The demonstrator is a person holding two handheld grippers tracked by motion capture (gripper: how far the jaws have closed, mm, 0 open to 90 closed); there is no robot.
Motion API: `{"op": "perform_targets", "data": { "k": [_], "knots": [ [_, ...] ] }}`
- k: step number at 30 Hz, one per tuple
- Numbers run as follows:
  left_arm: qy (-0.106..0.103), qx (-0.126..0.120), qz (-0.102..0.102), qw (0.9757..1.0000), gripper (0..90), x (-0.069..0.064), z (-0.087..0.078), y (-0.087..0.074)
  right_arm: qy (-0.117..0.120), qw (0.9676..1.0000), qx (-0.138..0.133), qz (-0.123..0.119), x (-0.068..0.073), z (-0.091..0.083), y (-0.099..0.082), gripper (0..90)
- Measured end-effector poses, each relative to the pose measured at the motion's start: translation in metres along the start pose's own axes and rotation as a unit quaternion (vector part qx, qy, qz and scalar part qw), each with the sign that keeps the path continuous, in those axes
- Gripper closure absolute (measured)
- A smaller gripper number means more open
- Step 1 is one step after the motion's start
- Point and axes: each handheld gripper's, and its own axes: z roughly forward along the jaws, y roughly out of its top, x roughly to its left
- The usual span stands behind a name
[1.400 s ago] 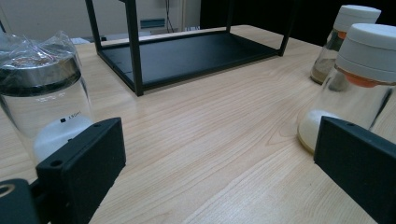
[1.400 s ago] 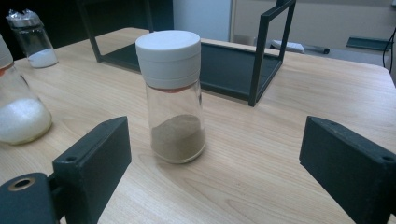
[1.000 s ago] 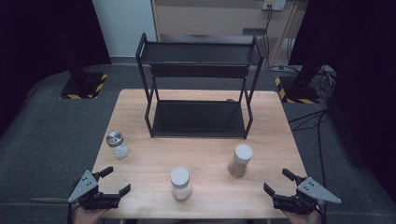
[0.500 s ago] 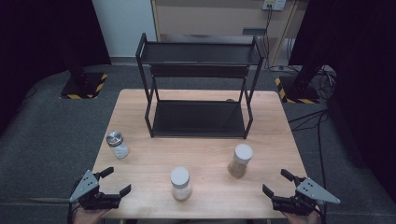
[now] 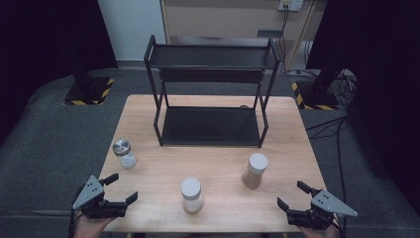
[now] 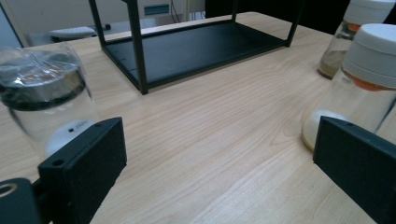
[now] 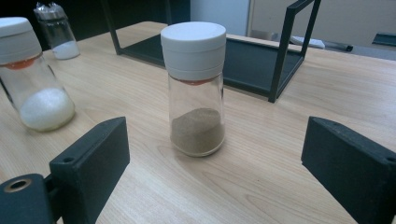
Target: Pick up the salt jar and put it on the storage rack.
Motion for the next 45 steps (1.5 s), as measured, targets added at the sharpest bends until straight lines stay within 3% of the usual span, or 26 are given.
{"op": "perform_targets", "data": {
  "k": [11, 18, 26, 45],
  "knots": [
    [0.019, -0.001, -0.002, 0.9998, 2.1, 0.013, -0.005, 0.029, -0.003, 1.0, 0.002, 0.004, 0.001, -0.002, 0.0, 8.3],
    [0.05, 0.022, 0.002, 0.9985, 2.7, 0.019, 0.004, 0.048, -0.004, 1.0, 0.001, 0.004, 0.001, -0.002, 0.0, 8.3],
    [0.068, 0.034, -0.007, 0.9971, 2.8, 0.03, 0.015, 0.067, -0.004, 1.0, 0.004, 0.004, 0.002, -0.002, 0.0, 8.5],
    [0.085, 0.066, -0.031, 0.9938, 3.6, 0.064, 0.049, 0.079, -0.004, 1.0, 0.005, 0.004, 0.002, -0.002, 0.0, 9.0]
  ]
}}
